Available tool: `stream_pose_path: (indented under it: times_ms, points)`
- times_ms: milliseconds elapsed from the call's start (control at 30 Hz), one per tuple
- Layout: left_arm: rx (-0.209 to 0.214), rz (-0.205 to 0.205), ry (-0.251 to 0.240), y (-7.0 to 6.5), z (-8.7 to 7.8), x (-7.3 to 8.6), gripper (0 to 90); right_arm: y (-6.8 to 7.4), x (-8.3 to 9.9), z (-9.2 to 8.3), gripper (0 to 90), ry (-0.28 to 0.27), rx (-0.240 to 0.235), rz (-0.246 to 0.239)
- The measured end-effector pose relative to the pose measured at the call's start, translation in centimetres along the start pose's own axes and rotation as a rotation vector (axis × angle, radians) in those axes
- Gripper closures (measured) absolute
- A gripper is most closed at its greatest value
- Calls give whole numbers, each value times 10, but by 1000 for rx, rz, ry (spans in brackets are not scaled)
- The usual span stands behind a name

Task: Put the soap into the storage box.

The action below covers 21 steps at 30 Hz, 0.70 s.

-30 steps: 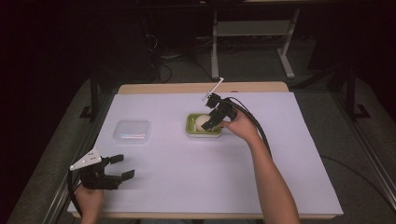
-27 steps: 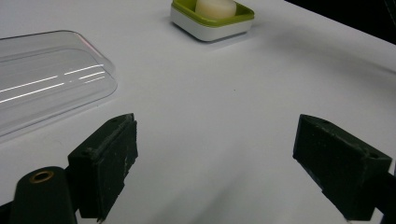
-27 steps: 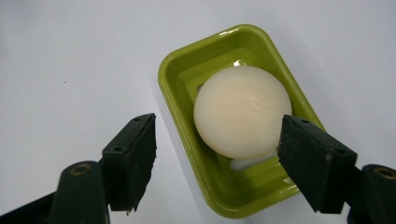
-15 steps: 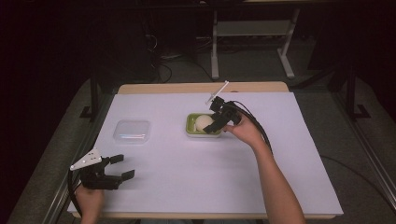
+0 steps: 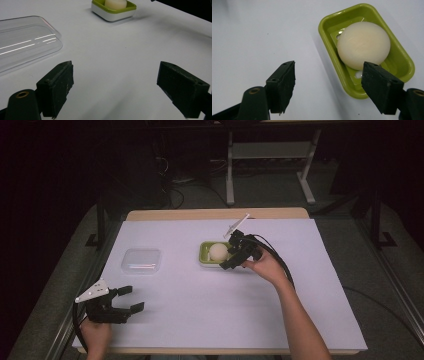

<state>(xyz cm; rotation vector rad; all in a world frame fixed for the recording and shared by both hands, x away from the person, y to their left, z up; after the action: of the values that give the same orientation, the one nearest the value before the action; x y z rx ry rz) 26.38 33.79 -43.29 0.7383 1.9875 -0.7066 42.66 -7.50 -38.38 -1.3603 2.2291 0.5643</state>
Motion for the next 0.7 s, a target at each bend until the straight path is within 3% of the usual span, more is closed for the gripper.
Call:
stream_pose_path:
  times_ms: [700]
  points:
    - [-1, -4, 1, -1, 0, 0, 133, 11, 29, -15, 260, -35, -9, 6]
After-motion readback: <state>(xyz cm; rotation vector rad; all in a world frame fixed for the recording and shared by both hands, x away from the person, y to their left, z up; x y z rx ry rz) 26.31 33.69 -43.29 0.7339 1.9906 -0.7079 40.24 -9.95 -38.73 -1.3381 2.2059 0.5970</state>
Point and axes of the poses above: each handheld gripper's, and its own axes: z roughly forward along the jaws, x roughly out of its underside, y roughly to its left, the point moved 1 cm from there along z, roughly forward along the jaws
